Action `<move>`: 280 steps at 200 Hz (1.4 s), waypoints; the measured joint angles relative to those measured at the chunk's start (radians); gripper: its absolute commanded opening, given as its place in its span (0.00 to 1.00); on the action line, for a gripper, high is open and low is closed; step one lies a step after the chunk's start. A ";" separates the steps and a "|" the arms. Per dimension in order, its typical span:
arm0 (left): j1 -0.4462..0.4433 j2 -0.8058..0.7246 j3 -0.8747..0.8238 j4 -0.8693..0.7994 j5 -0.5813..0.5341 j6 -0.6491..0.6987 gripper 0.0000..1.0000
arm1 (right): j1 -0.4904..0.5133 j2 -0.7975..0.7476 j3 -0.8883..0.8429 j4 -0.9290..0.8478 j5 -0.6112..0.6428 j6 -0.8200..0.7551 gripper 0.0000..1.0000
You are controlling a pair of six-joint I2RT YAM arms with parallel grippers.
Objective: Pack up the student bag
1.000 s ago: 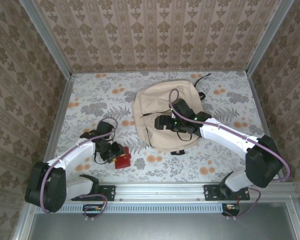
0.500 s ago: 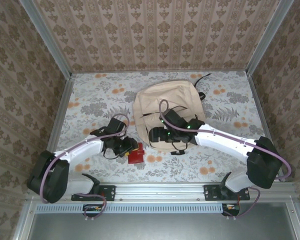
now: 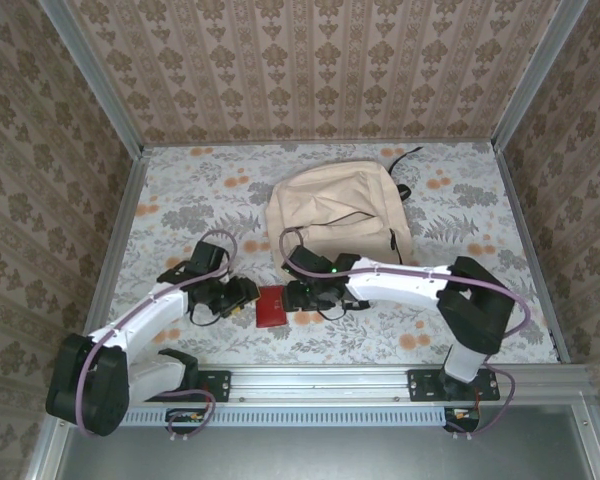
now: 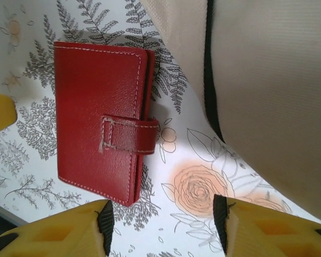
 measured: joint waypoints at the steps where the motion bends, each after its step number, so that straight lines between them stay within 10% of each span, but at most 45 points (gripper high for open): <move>1: 0.000 0.000 0.000 0.000 0.000 0.001 0.51 | 0.000 0.002 0.002 0.000 -0.001 0.000 0.54; 110: -0.035 0.116 -0.022 0.079 0.053 0.042 0.42 | -0.025 0.214 0.148 -0.010 -0.068 -0.058 0.27; 171: -0.048 0.175 -0.022 0.171 0.120 0.045 0.41 | -0.049 0.225 0.149 -0.019 -0.109 -0.099 0.32; 212: -0.048 0.173 -0.029 0.209 0.146 0.034 0.19 | -0.058 0.228 0.150 -0.017 -0.136 -0.102 0.35; 280: -0.039 -0.023 0.047 0.020 0.037 0.053 0.05 | -0.071 0.037 0.021 0.095 -0.146 -0.161 0.66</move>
